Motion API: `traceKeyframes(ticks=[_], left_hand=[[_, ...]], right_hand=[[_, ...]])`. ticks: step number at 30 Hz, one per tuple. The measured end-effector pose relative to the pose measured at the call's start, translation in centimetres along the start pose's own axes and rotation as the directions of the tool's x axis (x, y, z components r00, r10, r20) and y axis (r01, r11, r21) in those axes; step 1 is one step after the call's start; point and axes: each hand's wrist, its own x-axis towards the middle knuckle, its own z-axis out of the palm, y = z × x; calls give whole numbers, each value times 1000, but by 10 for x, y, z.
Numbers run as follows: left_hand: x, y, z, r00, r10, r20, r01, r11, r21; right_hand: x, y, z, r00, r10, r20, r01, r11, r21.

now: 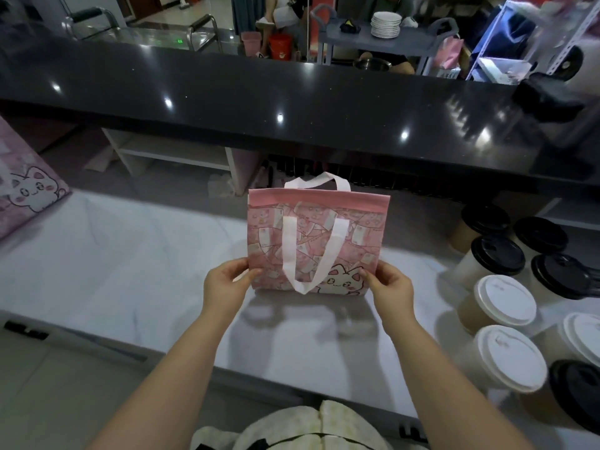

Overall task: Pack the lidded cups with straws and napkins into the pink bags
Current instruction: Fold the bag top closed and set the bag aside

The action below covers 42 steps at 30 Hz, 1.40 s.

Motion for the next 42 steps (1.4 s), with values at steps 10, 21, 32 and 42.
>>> traceKeyframes(ticks=[10,21,32,42], left_hand=[[1,-3,-1,999,-35,29,37,997,-70],[6,0,0,999,-10,42,8,999,51],[-3,-16,4,998,-55,21,54,998,43],[-4,-33,13,973,-228,-18,229,971,66]], right_hand=[[2,7,-1,999,48,-9,-47,996,74],[9,2,-18,996,80,46,-79,997,-8],[-2,27,-25,991,129,-32,-130,990,-60],[-4,39,-18,982,182,-51,-183,983,-14]])
